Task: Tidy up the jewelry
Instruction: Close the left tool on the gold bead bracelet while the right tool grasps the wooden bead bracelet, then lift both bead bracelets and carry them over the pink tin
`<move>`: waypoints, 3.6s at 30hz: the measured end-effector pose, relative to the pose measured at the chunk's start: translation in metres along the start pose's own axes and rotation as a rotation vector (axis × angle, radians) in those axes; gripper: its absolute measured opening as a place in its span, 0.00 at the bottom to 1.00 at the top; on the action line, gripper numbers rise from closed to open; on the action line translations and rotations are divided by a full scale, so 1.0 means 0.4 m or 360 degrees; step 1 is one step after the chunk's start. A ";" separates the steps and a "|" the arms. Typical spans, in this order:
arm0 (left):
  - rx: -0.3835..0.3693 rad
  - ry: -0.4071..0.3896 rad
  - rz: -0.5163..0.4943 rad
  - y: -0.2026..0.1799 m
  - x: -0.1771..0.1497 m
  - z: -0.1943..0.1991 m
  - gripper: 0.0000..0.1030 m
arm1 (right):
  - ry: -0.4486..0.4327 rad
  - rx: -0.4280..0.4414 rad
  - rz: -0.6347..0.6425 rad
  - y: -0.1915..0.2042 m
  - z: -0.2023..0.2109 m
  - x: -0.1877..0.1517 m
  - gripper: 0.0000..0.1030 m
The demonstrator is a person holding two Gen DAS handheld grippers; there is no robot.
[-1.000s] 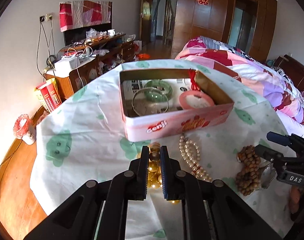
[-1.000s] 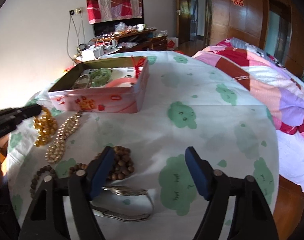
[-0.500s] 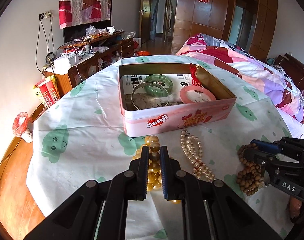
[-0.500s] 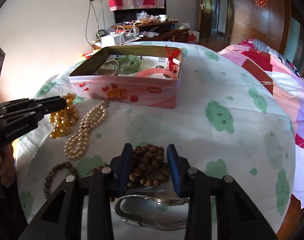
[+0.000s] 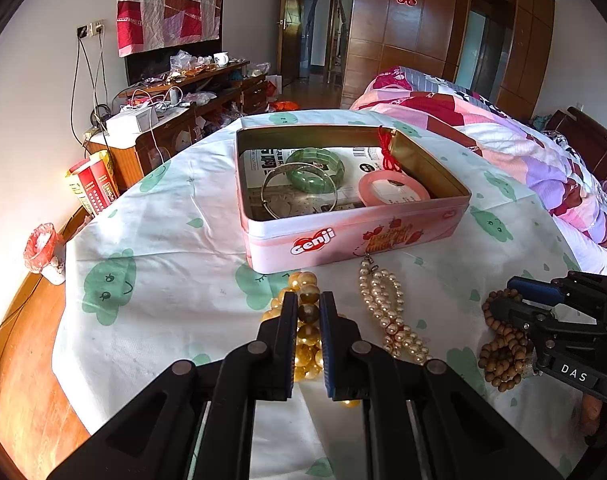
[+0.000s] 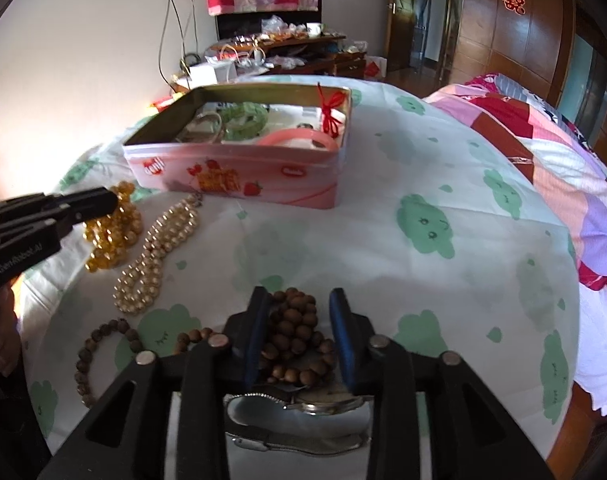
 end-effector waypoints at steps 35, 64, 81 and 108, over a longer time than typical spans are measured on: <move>-0.0070 -0.0221 0.0003 -0.026 0.104 0.128 0.10 | -0.0362 0.0016 0.0052 0.039 0.135 0.119 0.16; -0.0024 -0.0338 -0.0047 -0.030 0.216 0.134 0.10 | -0.0442 -0.0056 0.0073 -0.004 0.146 0.213 0.16; -0.0020 -0.0403 -0.0084 -0.048 0.313 0.130 0.10 | -0.0483 -0.0091 0.0066 -0.041 0.140 0.279 0.16; 0.0046 -0.0298 -0.0120 -0.042 0.342 0.003 0.10 | -0.0512 -0.0080 0.0071 -0.054 0.109 0.386 0.16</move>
Point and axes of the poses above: each gripper's, at about its wrist camera, not at the fingertips, and z roughly against the way its jaws point, y to its left, x to its top, the point moved 8 cm from there along -z, roughly the way its jaws point, and after that the axes turned 5 degrees about z, right-handed, at the moved point
